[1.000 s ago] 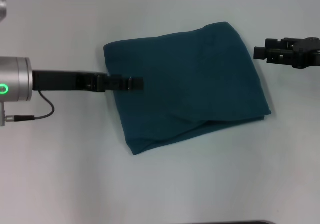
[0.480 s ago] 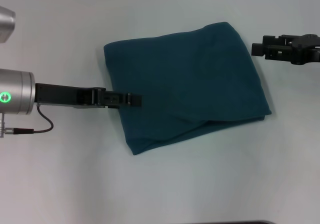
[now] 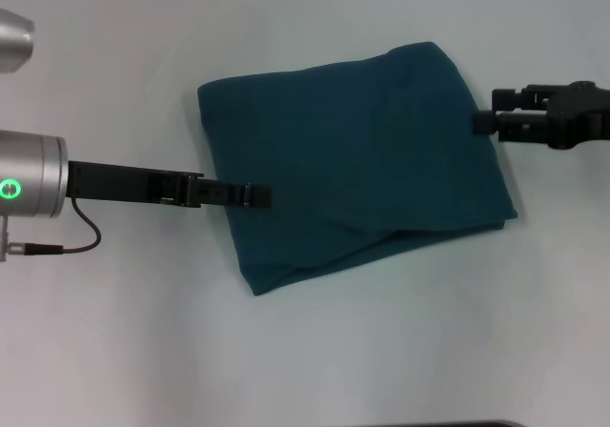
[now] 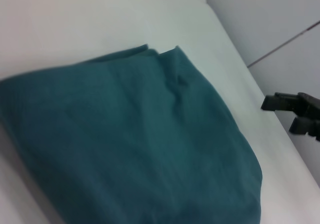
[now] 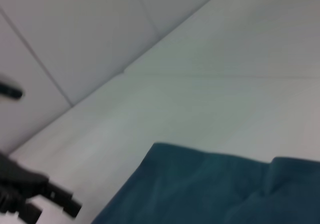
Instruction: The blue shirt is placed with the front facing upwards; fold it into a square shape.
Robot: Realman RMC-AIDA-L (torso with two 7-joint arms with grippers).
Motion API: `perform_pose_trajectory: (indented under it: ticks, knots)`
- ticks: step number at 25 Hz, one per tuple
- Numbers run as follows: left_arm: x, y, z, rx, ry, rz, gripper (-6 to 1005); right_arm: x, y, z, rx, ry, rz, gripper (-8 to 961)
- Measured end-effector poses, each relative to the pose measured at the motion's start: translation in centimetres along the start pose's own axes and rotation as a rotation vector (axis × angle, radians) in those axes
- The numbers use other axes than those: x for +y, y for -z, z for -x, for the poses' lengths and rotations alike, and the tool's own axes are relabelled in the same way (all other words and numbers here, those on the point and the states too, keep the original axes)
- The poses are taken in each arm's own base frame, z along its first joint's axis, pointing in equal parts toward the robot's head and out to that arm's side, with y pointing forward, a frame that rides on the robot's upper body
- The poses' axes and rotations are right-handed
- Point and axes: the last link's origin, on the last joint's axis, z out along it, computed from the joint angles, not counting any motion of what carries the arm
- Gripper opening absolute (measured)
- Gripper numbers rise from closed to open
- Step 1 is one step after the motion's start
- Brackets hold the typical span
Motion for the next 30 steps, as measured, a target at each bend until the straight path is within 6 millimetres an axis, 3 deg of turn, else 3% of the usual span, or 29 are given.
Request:
perform_pose_trajectory:
  ticks: [19,30]
  knots:
    - [0.8,-0.1,1.0,0.014,-0.26,0.083,949,2.1,-2.5,-1.2,0.076,0.148,0.169,668]
    - [0.8,-0.3,1.3,0.011,-0.282,0.099,949,2.1,-3.2,-0.9,0.086,0.158,0.181,668]
